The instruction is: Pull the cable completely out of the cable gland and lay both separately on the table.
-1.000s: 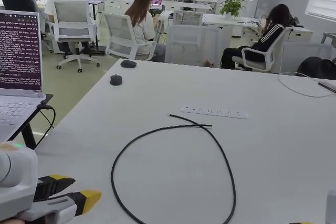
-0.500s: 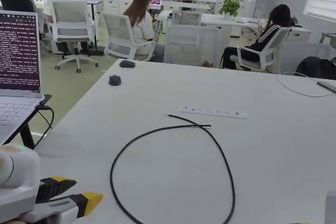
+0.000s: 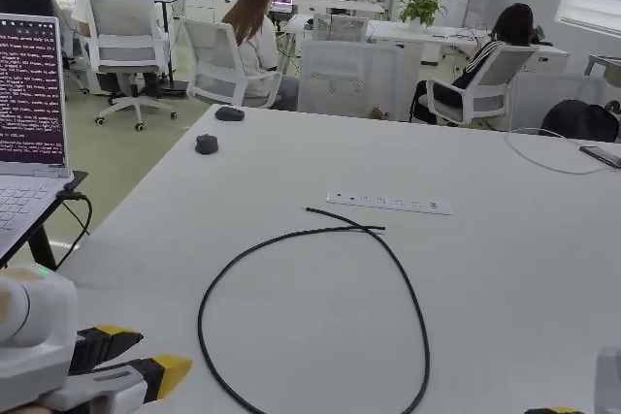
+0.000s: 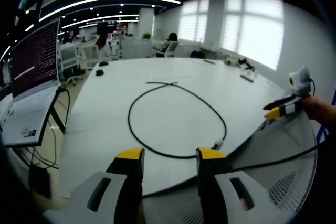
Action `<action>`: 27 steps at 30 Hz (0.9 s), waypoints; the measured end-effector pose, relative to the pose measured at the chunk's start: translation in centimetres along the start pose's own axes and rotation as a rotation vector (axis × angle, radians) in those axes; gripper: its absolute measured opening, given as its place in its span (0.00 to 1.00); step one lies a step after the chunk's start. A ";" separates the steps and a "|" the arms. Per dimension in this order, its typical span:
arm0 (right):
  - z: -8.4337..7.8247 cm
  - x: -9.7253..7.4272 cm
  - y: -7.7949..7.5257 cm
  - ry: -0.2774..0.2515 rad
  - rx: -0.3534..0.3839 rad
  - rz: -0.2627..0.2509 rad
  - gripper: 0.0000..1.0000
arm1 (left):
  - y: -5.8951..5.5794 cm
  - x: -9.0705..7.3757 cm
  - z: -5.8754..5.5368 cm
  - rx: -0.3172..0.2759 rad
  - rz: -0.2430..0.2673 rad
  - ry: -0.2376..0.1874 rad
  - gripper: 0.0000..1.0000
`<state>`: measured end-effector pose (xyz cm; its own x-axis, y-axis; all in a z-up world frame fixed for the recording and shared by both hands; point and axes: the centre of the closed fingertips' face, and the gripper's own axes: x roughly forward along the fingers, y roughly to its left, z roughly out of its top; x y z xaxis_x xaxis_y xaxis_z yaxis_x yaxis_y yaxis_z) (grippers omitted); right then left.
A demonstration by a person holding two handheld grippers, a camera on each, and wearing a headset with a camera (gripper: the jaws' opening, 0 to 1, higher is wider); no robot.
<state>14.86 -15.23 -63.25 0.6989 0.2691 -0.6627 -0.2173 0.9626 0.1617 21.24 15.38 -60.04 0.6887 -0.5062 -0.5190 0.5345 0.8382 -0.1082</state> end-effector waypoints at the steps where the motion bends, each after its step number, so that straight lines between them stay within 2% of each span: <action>1: 0.0 0.0 0.0 0.001 -0.002 -0.002 0.52 | -0.2 0.1 0.1 0.008 -0.007 -0.004 0.42; 4: 0.0 0.2 -0.2 0.005 -0.024 -0.018 0.52 | -0.6 0.5 0.1 0.028 -0.017 0.011 0.43; 6: -0.2 0.3 -0.5 0.015 -0.070 -0.045 0.52 | -0.7 0.8 0.2 0.045 -0.019 0.019 0.43; 7: -0.4 0.4 -0.8 0.032 -0.121 -0.066 0.51 | -0.8 0.9 0.2 0.059 -0.020 0.024 0.43; 8: -0.7 0.4 -1.0 0.049 -0.141 -0.078 0.51 | -0.9 1.0 0.3 0.074 -0.020 0.030 0.43; 9: -0.5 0.5 -0.9 0.040 -0.140 -0.079 0.51 | -0.9 1.1 0.3 0.091 -0.021 0.037 0.43; 11: -0.5 0.5 -1.0 0.036 -0.145 -0.082 0.48 | -1.0 1.4 0.7 0.140 -0.025 0.058 0.43; 15: -0.6 0.6 -1.2 0.048 -0.164 -0.091 0.45 | -1.3 2.1 2.2 0.236 -0.048 0.074 0.43; 17: -0.5 0.6 -1.5 0.045 -0.169 -0.107 0.45 | -2.1 2.9 3.0 0.292 -0.079 0.089 0.43; 20: -0.6 0.7 -1.6 0.051 -0.185 -0.103 0.42 | -4.5 4.6 4.2 0.348 -0.156 0.094 0.43; 22: -0.4 0.7 -1.9 0.047 -0.189 -0.119 0.41 | -5.8 5.6 4.3 0.390 -0.204 0.118 0.43; 27: -0.4 0.7 -2.0 0.046 -0.203 -0.127 0.40 | -10.5 8.9 4.1 0.502 -0.354 0.190 0.44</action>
<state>15.55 -16.98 -64.30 0.6989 0.1398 -0.7014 -0.2653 0.9614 -0.0727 23.76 1.28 -60.08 0.3543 -0.6512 -0.6712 0.9096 0.4065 0.0858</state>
